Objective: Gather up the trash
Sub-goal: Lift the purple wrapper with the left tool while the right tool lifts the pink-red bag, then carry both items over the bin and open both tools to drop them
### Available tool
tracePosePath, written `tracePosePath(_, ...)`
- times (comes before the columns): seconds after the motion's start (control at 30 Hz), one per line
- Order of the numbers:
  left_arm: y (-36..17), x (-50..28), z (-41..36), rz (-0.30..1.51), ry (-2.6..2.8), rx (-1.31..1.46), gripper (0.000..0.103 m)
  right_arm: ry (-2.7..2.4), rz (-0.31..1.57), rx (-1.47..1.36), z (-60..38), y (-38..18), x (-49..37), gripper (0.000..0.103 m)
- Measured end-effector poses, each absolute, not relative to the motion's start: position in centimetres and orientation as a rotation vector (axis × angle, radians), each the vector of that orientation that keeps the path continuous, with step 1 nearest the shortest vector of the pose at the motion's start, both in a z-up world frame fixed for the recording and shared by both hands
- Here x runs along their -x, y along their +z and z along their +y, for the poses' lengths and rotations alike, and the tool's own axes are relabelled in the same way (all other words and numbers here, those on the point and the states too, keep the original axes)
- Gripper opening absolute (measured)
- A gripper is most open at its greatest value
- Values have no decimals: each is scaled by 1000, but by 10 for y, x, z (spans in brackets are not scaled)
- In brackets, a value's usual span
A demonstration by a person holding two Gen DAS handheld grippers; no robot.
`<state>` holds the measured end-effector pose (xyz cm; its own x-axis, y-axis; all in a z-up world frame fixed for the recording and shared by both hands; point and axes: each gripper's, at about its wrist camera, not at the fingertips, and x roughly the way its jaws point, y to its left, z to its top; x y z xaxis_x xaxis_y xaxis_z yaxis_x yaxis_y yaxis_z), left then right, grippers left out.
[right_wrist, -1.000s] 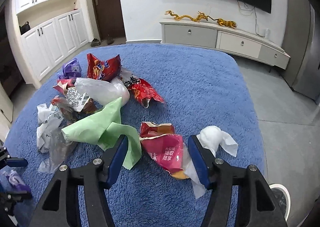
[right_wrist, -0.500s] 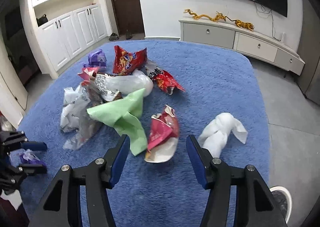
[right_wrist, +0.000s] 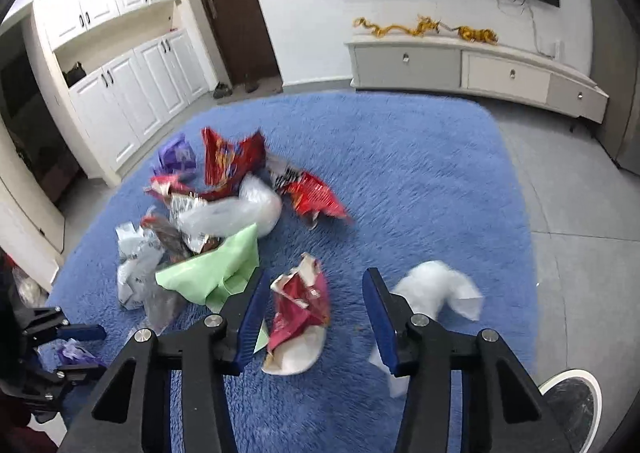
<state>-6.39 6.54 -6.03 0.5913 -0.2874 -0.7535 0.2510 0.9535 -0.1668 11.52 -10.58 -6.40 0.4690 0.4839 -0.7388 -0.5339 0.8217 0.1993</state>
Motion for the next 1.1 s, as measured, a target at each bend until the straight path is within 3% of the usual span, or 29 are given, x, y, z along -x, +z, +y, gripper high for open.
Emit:
tracePosePath(0.13, -54, 60, 67, 859, -309, 67, 37, 614, 918, 106, -95, -78, -109, 32)
tracePosePath(0.63, -1, 48, 32, 757, -366, 45, 35, 479, 688, -66, -166, -3, -44, 30)
tracePosePath(0.87, 19, 5, -60, 759, -532, -3, 35, 163, 724, -186, -283, -10, -26, 31)
tracePosePath(1.1, 21, -54, -196, 820, -678, -27, 35, -96, 814, -312, -392, -54, -15, 31)
